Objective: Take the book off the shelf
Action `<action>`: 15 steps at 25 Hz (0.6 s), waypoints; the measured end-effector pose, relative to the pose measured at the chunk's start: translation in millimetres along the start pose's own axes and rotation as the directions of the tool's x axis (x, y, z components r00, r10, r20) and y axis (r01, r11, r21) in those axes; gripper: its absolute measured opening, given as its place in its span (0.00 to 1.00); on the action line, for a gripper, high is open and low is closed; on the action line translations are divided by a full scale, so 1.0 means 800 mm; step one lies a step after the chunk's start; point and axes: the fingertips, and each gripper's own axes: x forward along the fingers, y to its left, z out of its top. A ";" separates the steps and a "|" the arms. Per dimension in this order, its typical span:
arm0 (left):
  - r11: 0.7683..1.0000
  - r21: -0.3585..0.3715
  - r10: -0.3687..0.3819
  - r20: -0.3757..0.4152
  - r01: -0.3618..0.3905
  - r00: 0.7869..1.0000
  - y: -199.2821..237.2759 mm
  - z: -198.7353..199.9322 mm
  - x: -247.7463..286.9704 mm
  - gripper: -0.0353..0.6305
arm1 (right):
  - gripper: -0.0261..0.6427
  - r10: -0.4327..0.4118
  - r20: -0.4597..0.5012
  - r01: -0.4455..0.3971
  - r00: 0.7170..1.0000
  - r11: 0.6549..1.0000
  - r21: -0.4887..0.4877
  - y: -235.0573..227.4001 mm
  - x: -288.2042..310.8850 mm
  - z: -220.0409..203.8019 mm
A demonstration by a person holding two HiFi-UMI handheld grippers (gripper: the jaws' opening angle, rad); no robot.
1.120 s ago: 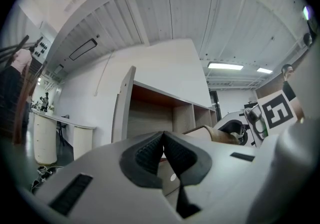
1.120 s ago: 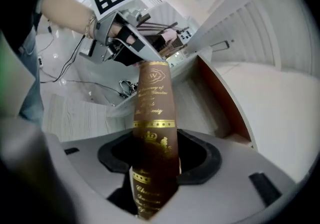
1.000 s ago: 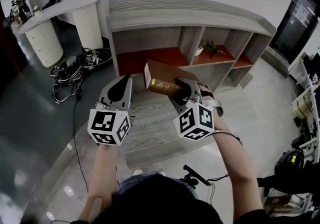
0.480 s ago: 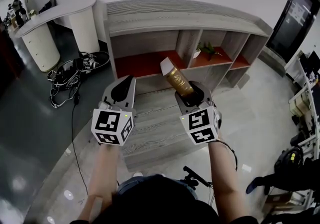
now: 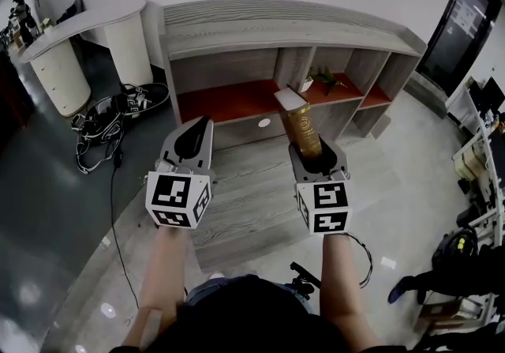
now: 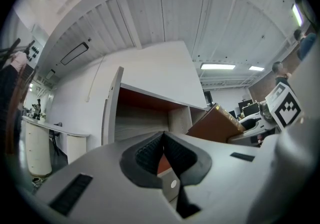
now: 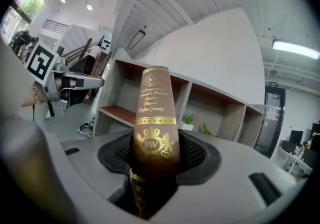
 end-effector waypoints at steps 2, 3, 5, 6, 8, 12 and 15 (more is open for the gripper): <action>1.000 0.004 0.000 0.002 0.000 1.000 0.000 0.000 0.001 0.07 | 0.38 -0.020 0.020 0.020 1.000 0.999 0.037 -0.005 -0.004 0.001; 1.000 0.008 -0.002 0.004 0.002 1.000 -0.001 0.001 0.001 0.07 | 0.38 -0.032 0.032 0.030 0.999 0.998 0.060 -0.008 -0.007 0.002; 1.000 0.013 -0.009 0.009 0.009 1.000 -0.003 0.003 0.002 0.07 | 0.38 -0.056 0.051 0.051 0.997 0.993 0.108 -0.017 -0.013 0.004; 1.000 0.014 -0.011 0.011 0.010 1.000 -0.003 0.004 0.002 0.07 | 0.38 -0.068 0.058 0.060 0.996 0.990 0.128 -0.021 -0.015 0.004; 1.000 0.023 -0.012 0.012 0.011 1.000 -0.003 0.005 0.003 0.07 | 0.38 -0.093 0.066 0.082 0.994 0.985 0.153 -0.030 -0.019 0.003; 0.998 0.060 -0.011 0.013 0.011 1.000 -0.006 0.007 0.006 0.07 | 0.38 -0.148 0.070 0.133 0.986 0.974 0.184 -0.050 -0.026 0.001; 0.997 0.080 -0.013 0.018 0.012 1.000 -0.009 0.010 0.010 0.07 | 0.38 -0.177 0.076 0.160 0.981 0.967 0.197 -0.061 -0.029 0.001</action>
